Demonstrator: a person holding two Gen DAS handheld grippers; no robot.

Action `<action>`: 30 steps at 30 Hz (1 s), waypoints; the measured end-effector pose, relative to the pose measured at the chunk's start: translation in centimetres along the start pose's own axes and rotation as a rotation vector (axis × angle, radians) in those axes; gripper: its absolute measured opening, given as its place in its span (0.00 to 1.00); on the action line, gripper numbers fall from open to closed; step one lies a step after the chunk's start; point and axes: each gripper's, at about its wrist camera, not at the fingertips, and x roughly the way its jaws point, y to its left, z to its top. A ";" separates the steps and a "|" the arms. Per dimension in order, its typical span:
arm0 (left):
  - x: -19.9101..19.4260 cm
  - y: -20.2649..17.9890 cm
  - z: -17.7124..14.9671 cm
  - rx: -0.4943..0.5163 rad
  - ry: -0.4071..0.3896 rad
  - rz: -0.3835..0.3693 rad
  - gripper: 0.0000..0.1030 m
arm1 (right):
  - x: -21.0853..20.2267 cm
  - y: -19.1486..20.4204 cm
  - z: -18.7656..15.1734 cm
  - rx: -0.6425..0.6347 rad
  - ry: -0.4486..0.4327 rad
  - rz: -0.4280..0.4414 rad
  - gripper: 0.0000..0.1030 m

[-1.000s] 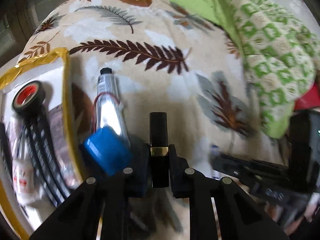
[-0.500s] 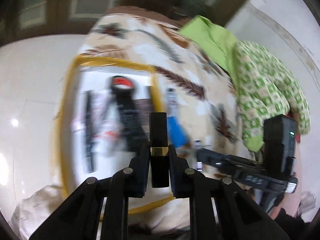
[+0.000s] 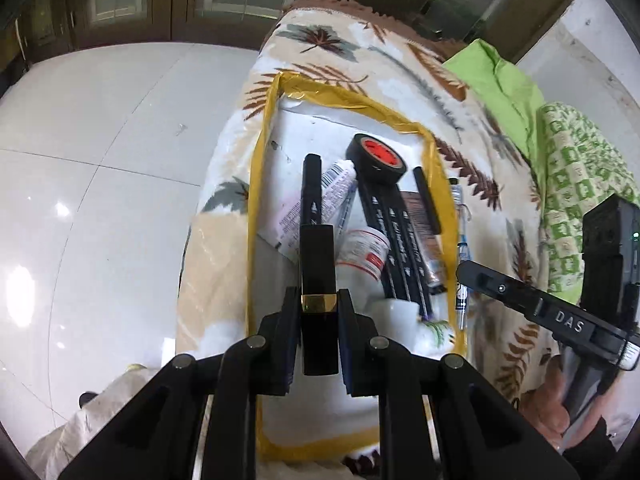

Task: Organize objects
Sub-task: 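Lower the clear pen and lipstick into the tray and open both grippers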

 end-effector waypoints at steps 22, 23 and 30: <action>3.6 -2.2 1.8 0.134 0.078 0.082 0.16 | 3.9 -0.2 2.5 -0.003 0.041 -0.063 0.16; 3.7 -2.2 1.8 0.137 0.078 0.082 0.16 | 4.0 -0.1 2.4 -0.008 0.043 -0.067 0.16; 4.1 -2.3 1.0 0.149 0.093 0.112 0.16 | 4.6 0.6 1.8 -0.035 0.057 -0.081 0.16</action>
